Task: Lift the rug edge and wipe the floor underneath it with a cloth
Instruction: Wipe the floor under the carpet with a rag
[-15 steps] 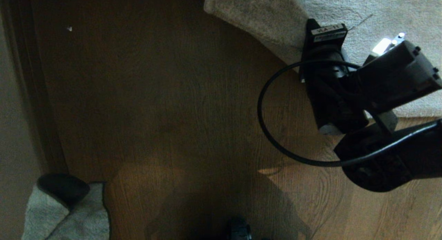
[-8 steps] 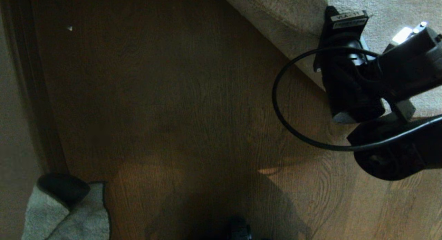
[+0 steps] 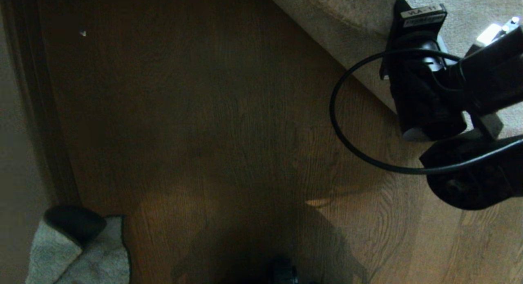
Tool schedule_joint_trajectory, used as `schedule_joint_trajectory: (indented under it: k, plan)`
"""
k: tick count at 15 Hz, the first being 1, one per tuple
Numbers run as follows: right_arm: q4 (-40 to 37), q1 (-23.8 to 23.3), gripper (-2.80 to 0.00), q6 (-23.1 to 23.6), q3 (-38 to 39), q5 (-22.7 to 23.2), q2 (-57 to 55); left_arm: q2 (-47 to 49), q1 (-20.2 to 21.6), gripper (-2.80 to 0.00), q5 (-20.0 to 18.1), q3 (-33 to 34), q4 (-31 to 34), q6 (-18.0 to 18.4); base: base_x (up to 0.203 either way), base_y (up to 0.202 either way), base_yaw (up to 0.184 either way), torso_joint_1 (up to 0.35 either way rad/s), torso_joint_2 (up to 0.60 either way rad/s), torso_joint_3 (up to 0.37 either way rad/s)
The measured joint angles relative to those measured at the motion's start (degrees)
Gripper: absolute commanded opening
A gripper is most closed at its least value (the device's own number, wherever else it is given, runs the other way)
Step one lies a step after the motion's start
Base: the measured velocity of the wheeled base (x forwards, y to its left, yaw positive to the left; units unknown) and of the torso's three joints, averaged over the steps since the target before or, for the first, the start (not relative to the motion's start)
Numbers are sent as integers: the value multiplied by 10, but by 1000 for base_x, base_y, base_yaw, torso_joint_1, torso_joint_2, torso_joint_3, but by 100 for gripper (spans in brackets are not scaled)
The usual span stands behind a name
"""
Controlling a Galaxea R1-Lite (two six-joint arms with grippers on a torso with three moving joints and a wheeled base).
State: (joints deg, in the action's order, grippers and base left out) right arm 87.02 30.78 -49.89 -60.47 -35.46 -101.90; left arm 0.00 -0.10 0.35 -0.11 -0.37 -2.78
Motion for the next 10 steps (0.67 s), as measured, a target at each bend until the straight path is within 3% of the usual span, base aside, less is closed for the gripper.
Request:
schedule_joint_trajectory:
  k: [10]
  plan:
    - [2, -4, -280, -6, 0, 2, 0, 0, 0, -280, 0, 0, 0, 0, 0, 0, 0, 0, 0, 0]
